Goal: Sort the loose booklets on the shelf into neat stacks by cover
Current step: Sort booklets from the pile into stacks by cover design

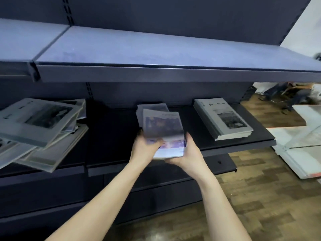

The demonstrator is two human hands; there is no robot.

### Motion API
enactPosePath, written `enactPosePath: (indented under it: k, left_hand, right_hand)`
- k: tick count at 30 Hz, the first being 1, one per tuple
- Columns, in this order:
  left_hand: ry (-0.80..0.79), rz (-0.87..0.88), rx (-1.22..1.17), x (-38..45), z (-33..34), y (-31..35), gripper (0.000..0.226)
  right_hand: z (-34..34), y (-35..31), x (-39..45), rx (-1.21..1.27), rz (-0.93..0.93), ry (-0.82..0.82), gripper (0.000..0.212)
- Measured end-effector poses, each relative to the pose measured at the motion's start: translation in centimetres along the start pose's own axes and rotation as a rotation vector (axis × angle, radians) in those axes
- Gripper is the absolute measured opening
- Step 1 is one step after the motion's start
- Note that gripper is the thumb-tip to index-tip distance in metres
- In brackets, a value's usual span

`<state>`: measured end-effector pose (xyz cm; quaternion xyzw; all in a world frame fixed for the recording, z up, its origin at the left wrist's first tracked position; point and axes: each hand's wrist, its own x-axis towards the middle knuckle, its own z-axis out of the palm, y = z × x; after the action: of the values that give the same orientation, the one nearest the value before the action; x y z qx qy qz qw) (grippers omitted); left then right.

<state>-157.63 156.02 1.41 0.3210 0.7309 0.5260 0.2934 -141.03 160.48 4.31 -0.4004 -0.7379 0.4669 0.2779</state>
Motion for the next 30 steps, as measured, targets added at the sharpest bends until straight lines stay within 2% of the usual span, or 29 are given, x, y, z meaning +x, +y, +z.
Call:
enactPosePath:
  k: [3,5,11,14,18,21,23,25,30]
  left_hand:
    - [0.06,-0.024,0.002,1.5,0.6,0.8,0.052]
    - [0.086,-0.021,0.064,2.6,1.0,1.3,0.055]
    - [0.14,-0.003,0.225,5.5,1.7,2.9,0.069]
    - [0.177,-0.043,0.255,6.9,2.3,3.1,0.067]
    - [0.236,-0.041,0.28,8.9,2.9,1.4,0.091]
    - [0.216,-0.05,0.376,9.1,3.3,0.8,0.082]
    - [0.231,-0.036,0.491,8.7,3.7,0.5,0.076]
    - [0.259,-0.028,0.526,8.6,3.9,0.0,0.079]
    - [0.214,0.026,0.2,8.6,3.4,-0.2,0.048]
  right_hand:
    - [-0.4,0.4,2.5,-0.034,-0.034,0.002,0.08]
    - [-0.9,0.7,4.2,-0.058,-0.041,-0.016,0.082]
    - [-2.1,1.3,9.5,-0.194,-0.114,-0.104,0.108]
    - [-2.3,1.7,11.6,-0.221,-0.12,-0.135,0.112]
    - [-1.8,2.3,13.7,-0.196,-0.091,-0.173,0.107]
    - [-1.3,2.9,13.9,-0.176,-0.088,-0.206,0.104]
    - [-0.8,3.8,13.5,-0.207,-0.084,-0.221,0.111]
    - [-0.4,4.6,13.3,-0.244,-0.085,-0.22,0.117]
    - [-0.3,4.7,13.9,-0.19,-0.041,-0.292,0.13]
